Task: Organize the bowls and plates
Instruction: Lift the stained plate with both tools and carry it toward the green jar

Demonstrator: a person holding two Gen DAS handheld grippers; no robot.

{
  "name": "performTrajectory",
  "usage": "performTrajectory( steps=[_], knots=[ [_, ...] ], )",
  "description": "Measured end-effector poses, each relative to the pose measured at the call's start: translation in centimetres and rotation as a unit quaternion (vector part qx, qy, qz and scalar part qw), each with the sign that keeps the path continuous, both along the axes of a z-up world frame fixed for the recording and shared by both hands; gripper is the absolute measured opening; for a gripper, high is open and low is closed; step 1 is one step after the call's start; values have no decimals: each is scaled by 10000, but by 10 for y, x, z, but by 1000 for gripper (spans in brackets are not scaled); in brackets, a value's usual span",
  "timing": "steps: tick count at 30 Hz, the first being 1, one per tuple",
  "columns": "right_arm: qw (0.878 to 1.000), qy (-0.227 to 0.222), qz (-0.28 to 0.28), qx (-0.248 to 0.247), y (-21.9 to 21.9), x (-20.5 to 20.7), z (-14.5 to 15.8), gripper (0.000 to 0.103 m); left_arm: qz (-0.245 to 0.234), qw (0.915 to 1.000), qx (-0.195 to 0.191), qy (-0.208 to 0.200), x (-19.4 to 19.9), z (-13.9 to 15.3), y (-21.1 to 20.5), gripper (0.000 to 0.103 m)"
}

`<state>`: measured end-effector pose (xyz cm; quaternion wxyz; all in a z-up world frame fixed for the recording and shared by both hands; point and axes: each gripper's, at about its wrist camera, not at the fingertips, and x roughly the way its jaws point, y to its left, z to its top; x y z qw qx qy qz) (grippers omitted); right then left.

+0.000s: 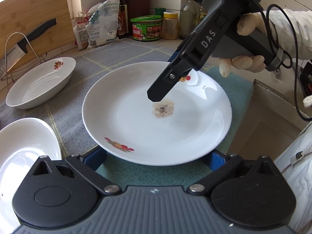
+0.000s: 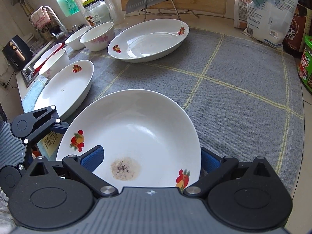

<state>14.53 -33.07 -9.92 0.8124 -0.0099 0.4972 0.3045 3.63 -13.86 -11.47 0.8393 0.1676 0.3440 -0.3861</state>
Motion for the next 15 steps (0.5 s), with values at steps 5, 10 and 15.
performTrajectory(
  steps=[5, 10, 15],
  knots=[
    [9999, 45, 91, 29, 0, 5, 0, 103, -59, 10000, 41, 26, 2, 0, 0, 103],
    [9998, 96, 182, 84, 0, 7, 0, 103, -104, 9999, 116, 12, 4, 2, 0, 103],
    [9994, 153, 239, 196, 0, 8, 0, 102, -145, 9998, 129, 32, 5, 2, -1, 102]
  ],
)
